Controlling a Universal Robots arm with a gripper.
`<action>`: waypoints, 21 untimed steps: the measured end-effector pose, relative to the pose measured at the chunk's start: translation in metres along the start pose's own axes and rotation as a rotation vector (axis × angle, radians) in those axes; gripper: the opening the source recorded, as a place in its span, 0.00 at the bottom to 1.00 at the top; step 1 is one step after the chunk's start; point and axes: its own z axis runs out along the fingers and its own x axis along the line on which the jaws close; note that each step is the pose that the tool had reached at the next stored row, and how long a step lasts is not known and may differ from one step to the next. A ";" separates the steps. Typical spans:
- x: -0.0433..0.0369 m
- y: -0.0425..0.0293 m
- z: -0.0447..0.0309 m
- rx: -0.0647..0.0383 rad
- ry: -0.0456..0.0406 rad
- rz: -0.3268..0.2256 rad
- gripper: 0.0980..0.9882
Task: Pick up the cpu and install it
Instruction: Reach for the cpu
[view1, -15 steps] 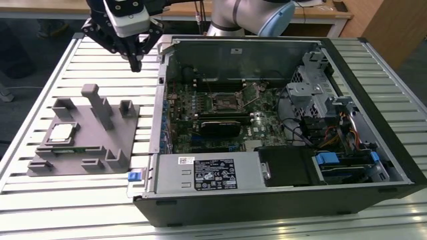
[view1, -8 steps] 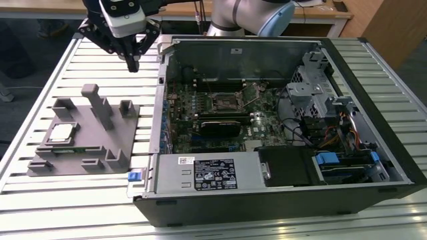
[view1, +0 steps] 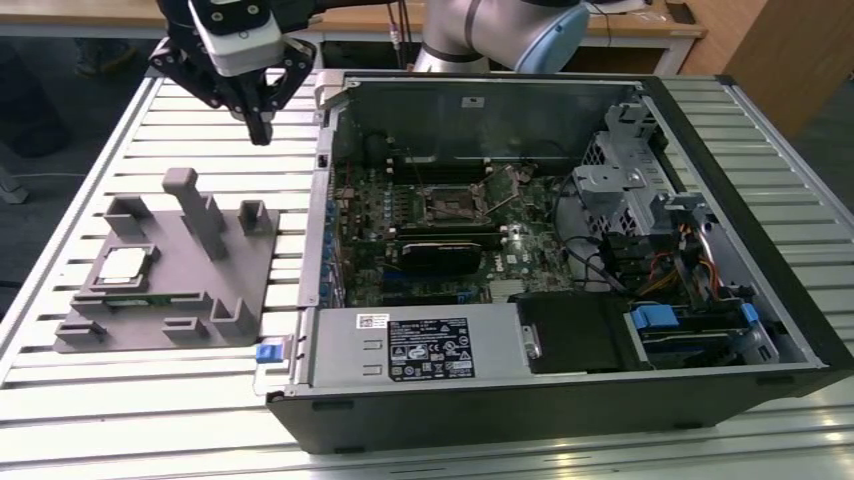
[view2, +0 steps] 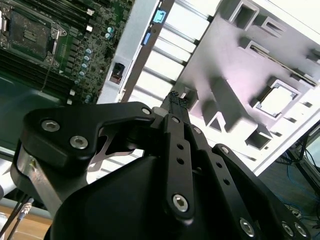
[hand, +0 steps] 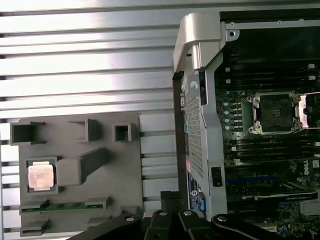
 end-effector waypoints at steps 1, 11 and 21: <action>0.0007 -0.0001 0.0000 0.000 0.0001 0.000 0.01; 0.0079 -0.0006 0.0005 0.000 0.0001 0.000 0.01; 0.0153 -0.0012 0.0011 0.000 0.0000 0.000 0.01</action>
